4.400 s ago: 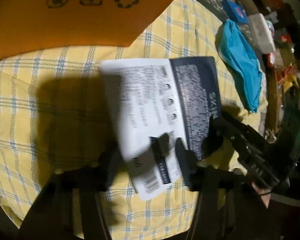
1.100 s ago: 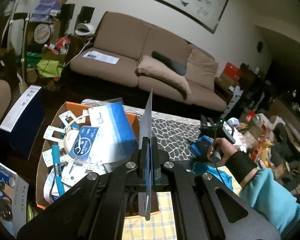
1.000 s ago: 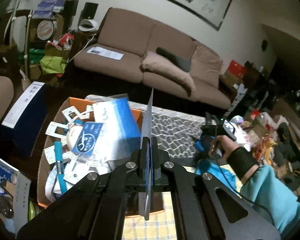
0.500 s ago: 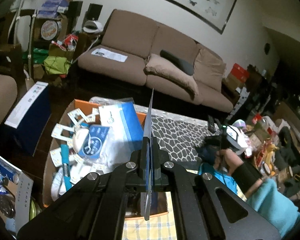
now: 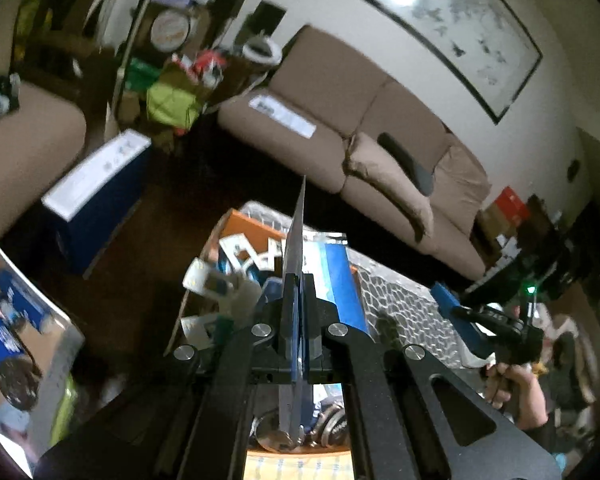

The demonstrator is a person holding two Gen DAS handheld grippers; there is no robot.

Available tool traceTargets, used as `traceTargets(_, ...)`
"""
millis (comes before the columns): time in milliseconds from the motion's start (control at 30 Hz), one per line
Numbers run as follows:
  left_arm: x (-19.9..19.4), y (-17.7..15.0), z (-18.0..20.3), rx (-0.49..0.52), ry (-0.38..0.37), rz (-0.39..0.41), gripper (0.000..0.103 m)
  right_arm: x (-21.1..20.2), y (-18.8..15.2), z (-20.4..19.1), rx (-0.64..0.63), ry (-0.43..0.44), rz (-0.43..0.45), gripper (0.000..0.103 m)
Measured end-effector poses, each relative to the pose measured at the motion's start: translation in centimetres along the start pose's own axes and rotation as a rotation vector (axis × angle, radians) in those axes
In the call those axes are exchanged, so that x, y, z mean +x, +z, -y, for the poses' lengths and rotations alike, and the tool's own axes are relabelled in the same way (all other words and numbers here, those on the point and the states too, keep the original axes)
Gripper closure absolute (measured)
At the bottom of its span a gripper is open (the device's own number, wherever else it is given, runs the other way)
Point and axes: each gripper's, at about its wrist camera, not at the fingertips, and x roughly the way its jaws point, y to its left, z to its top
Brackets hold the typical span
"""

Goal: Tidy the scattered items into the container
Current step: 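Grasp the blue Pepsi box with the right tool while the left tool holds the packet, then lower the packet into the orange box with the left tool while the right tool places the Pepsi box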

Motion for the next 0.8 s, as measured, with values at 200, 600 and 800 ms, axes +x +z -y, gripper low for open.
traceTargets(200, 3.1, -0.8, -1.2, 0.004, 0.195, -0.106, 0.102, -0.4, -3.0, -9.8, -0.222, 0.108, 0.028, 0.021)
traceTargets(600, 7.6, -2.8, -4.7, -0.080, 0.263, -0.198, 0.099, 6.6, -7.5, -18.8, -0.424, -0.017, 0.048, 0.021)
traceTargets(800, 9.2, -3.0, -4.3, -0.003, 0.366, -0.259, 0.082, 10.0, -7.7, -18.3, -0.434, -0.085, 0.026, 0.021)
